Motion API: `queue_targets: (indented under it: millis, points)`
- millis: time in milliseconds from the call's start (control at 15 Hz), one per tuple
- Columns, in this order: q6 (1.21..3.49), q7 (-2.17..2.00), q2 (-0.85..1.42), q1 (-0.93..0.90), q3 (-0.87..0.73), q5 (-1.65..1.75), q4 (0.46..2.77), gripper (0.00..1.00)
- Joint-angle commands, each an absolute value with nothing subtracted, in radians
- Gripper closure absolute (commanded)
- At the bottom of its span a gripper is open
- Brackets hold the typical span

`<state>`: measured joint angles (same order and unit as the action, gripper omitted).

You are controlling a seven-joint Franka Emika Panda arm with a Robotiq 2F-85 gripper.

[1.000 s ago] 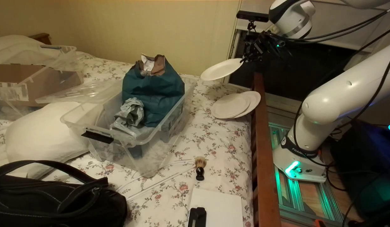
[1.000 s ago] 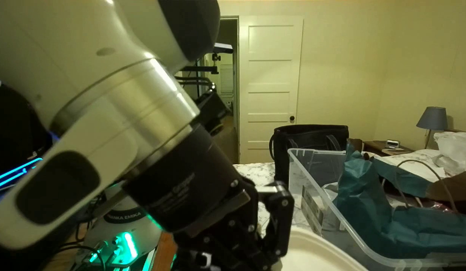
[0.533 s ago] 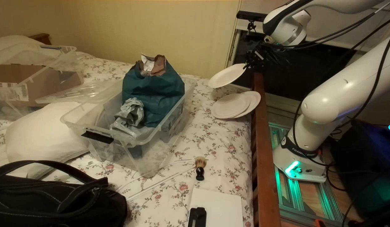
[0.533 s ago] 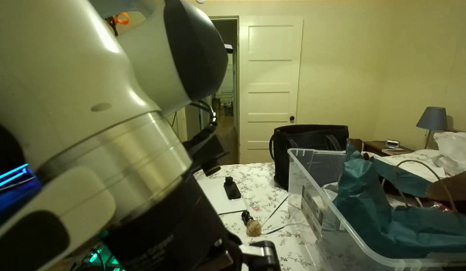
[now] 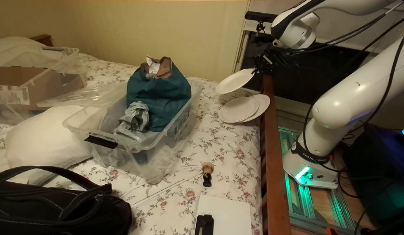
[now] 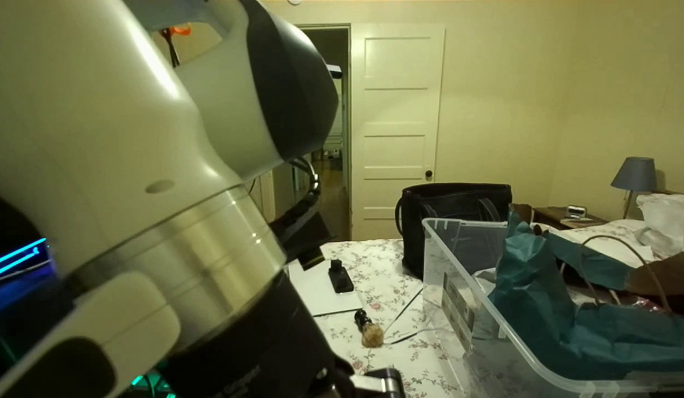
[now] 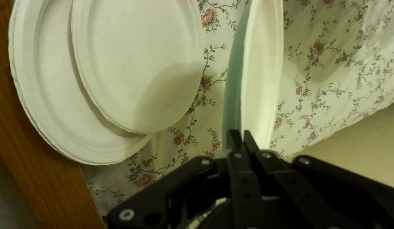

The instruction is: Remove the white plate from the clear container and put it on the other white plates

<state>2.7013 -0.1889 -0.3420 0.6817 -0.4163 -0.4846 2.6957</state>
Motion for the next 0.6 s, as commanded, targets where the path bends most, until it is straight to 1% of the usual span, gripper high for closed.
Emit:
queue_targets:
  millis: [0, 400, 533]
  points:
    - [2.742, -0.217, -0.323, 0.675, -0.425, -0.447, 2.724, 0.99]
    - [2.841, -0.208, -0.293, 0.636, -0.425, -0.487, 2.786, 0.99]
    - [2.883, -0.198, -0.244, 0.593, -0.445, -0.524, 2.756, 0.99]
